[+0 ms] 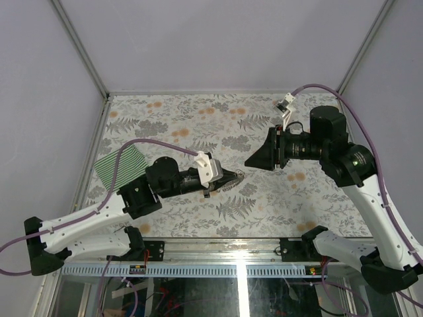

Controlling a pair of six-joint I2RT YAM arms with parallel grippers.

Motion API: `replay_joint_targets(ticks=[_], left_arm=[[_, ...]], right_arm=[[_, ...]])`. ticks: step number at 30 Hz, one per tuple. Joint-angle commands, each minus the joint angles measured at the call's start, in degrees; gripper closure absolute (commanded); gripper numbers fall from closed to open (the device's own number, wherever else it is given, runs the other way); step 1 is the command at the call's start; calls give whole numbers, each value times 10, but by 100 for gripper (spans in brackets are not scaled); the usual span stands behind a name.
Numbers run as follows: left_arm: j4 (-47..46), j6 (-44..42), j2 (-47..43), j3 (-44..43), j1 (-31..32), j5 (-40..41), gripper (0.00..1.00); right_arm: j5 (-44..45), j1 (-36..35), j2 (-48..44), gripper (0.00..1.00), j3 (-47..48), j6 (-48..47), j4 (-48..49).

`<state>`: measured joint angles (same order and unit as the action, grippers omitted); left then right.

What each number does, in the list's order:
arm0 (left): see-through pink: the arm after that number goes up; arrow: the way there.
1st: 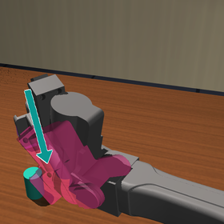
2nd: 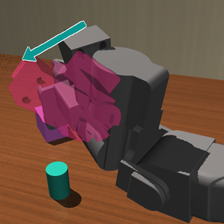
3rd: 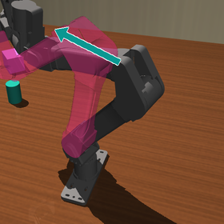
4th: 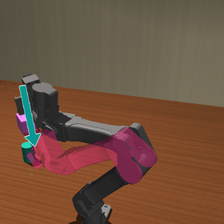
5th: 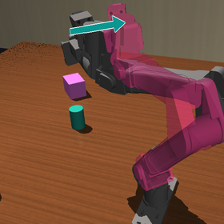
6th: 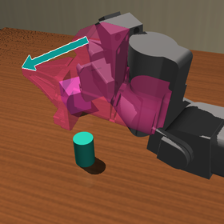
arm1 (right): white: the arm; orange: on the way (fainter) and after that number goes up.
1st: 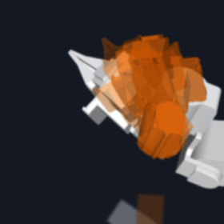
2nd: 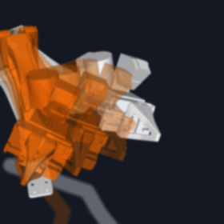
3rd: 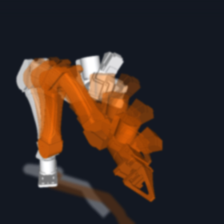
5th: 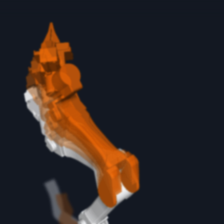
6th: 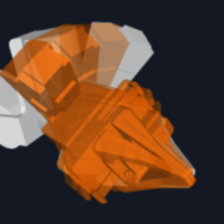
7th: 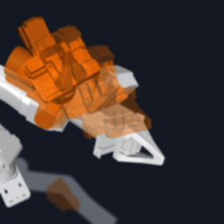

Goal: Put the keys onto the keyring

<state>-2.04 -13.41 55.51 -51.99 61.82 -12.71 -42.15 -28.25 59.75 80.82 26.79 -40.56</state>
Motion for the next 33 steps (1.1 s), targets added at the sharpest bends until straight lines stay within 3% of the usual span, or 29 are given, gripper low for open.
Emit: replay_joint_targets(ticks=[1,10,21,33], left_arm=[[-3,-20,1,-35,-1,-19,100],[3,-23,5,-42,-1,-22,100],[14,-28,15,-50,-1,-28,100],[20,-29,19,-54,0,-31,100]], right_arm=[[-30,-9,15,54,24,-5,-21],[-52,-19,28,62,13,-13,-21],[-66,-39,37,65,-1,-15,-19],[-61,-51,40,80,-7,-14,-15]])
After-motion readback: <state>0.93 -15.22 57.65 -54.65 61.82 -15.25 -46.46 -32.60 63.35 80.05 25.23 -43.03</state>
